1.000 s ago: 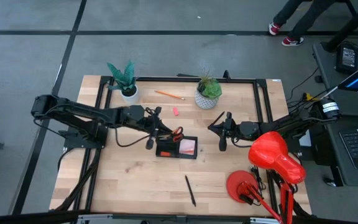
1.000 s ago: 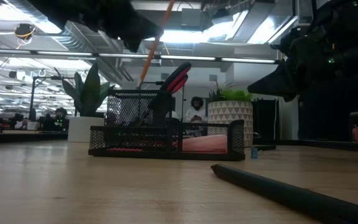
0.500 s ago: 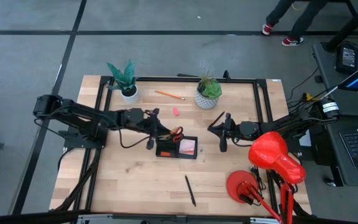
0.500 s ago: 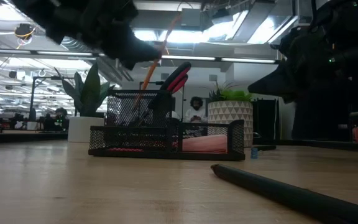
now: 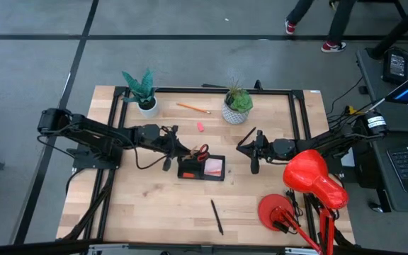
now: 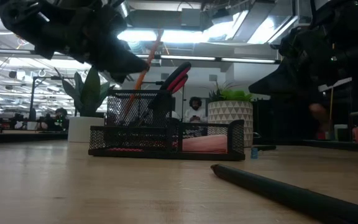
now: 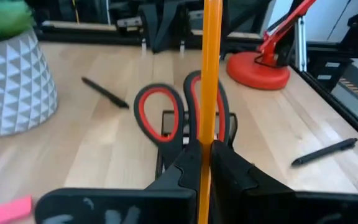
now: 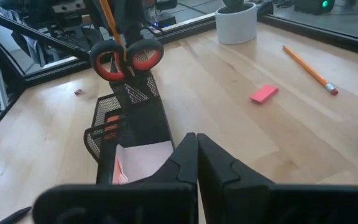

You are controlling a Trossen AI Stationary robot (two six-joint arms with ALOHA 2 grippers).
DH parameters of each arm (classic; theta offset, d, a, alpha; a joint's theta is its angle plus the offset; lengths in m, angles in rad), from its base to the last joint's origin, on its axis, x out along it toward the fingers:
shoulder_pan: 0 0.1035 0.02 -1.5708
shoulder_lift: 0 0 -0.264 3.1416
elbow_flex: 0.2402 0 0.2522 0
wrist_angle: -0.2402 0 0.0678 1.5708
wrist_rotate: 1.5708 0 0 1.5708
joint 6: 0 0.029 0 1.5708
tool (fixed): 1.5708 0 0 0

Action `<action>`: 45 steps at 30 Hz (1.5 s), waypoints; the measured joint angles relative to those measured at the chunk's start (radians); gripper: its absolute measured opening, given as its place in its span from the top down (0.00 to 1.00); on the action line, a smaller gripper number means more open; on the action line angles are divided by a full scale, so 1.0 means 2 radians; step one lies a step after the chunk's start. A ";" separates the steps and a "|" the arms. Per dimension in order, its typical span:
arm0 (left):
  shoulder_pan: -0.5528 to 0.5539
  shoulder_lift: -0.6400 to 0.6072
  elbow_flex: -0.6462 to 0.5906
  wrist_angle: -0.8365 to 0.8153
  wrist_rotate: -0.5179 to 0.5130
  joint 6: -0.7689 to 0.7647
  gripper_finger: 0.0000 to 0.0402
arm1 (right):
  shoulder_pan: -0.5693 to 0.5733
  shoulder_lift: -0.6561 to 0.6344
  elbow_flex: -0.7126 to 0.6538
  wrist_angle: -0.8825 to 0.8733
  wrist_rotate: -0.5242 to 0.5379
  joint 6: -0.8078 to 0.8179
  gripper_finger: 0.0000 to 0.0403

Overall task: Pick and place office supplies into organizer
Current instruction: Put the bottom orange pencil into the desk organizer, then put the top black pen into the desk organizer

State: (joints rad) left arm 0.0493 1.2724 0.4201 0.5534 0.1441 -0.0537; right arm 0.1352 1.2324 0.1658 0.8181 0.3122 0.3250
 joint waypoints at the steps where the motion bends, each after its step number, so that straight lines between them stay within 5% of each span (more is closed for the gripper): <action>1: 0.000 0.002 0.000 0.000 0.000 0.004 0.96 | 0.000 0.000 0.000 0.000 0.000 -0.003 0.99; 22: 0.000 0.009 0.000 0.000 -0.062 0.022 0.69 | -0.004 0.000 0.000 0.000 0.004 -0.046 0.99; 37: -0.003 -0.073 0.001 -0.007 -0.063 0.039 0.70 | -0.007 0.000 0.000 -0.001 0.004 -0.019 0.99; 45: -0.024 -0.153 0.001 -0.087 -0.063 0.064 0.72 | 0.012 0.001 0.000 -0.004 -0.002 -0.021 0.99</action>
State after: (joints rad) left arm 0.0012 0.9674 0.4217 0.3789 0.0181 0.0742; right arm 0.1586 1.2335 0.1658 0.8097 0.3088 0.2839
